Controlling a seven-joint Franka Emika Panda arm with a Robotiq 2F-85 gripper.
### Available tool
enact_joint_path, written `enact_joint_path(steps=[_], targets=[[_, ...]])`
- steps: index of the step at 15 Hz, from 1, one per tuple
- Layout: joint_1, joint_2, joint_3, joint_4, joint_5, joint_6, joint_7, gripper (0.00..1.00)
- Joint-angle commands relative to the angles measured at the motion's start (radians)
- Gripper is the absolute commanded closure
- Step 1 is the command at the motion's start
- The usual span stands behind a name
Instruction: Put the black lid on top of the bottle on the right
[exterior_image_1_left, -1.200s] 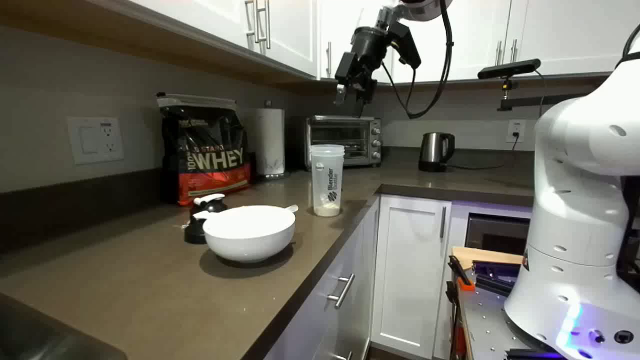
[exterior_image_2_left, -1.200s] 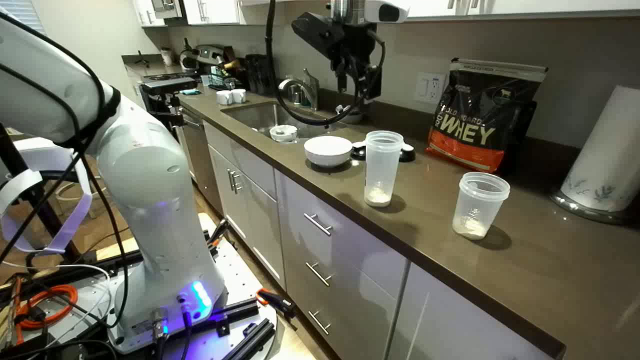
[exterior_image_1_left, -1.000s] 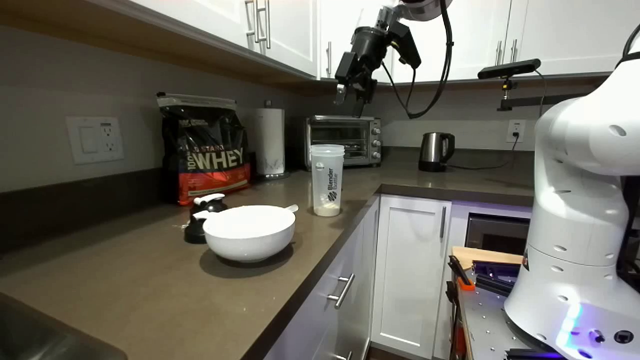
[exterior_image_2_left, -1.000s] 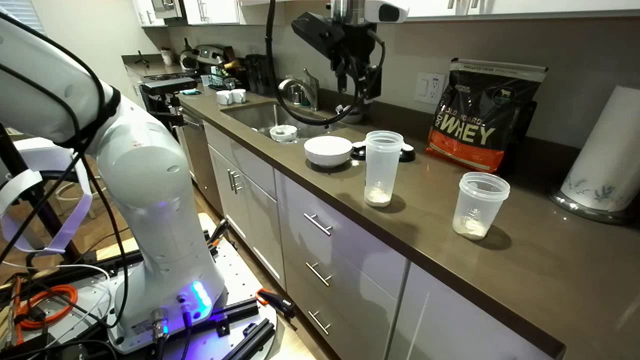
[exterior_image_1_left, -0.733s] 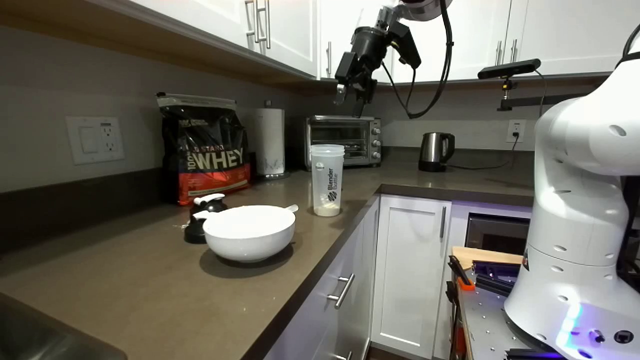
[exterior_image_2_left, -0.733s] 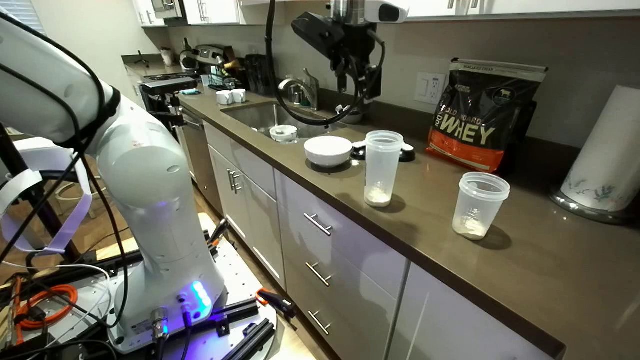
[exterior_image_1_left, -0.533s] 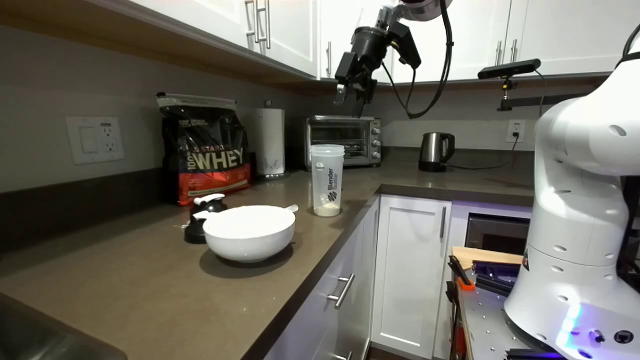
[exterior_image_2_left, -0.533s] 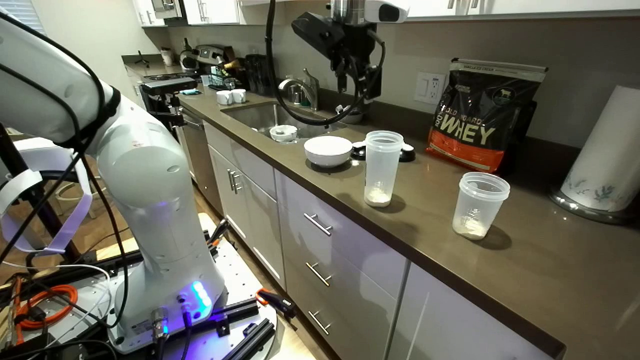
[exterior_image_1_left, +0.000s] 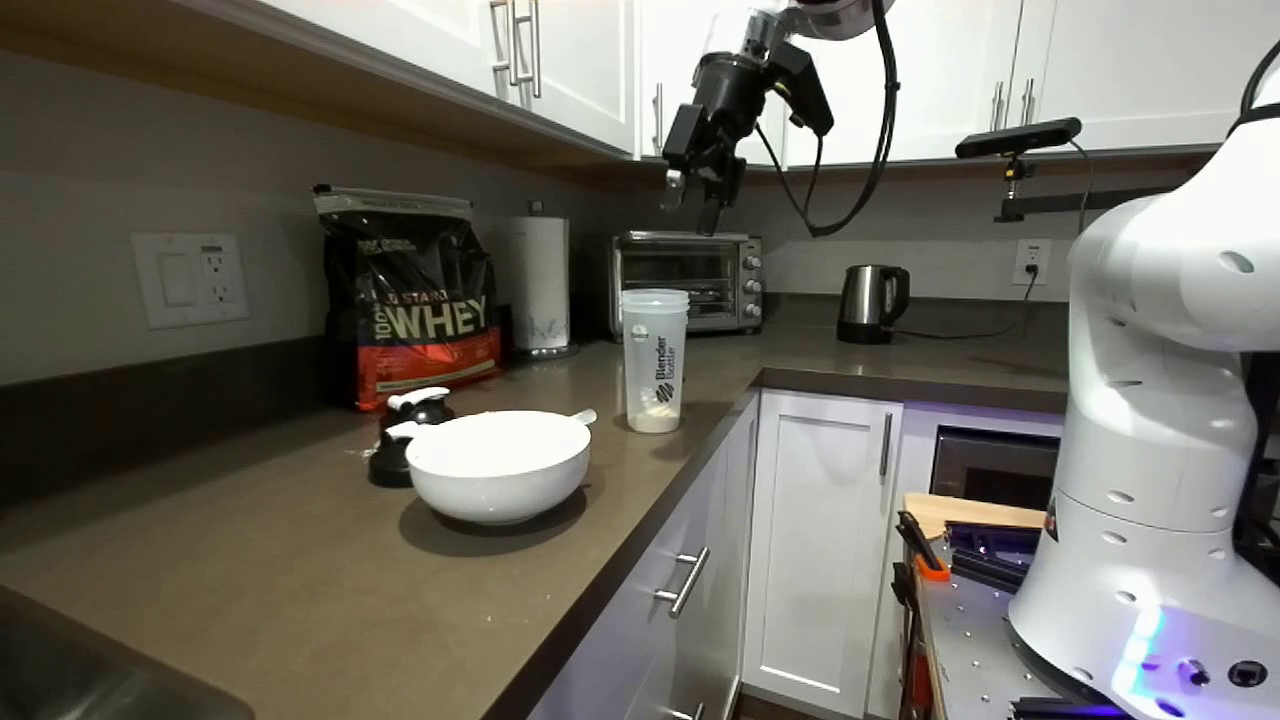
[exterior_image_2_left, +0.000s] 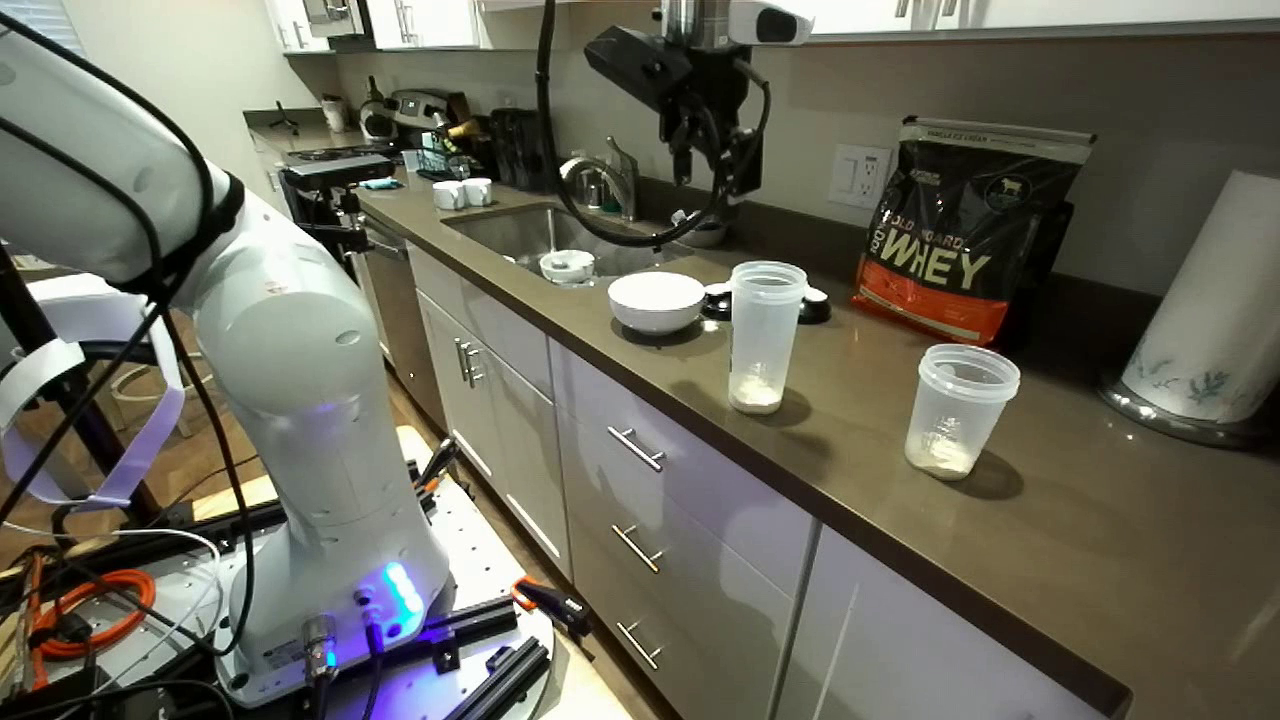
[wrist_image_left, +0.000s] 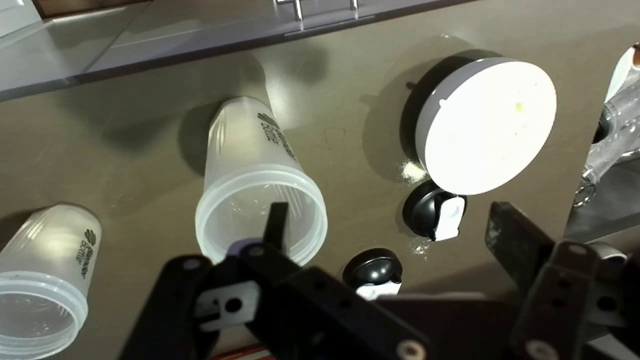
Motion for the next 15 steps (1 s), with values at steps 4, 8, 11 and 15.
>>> enact_joint_path(steps=[4,8,11,15], targets=[[0.064,0.206,0.049,0.133,0.003,0.109,-0.170,0.00],[0.090,0.295,0.073,0.187,-0.014,0.228,-0.296,0.00],[0.099,0.344,0.087,0.207,-0.020,0.316,-0.380,0.00],[0.091,0.347,0.104,0.192,-0.009,0.341,-0.388,0.00]])
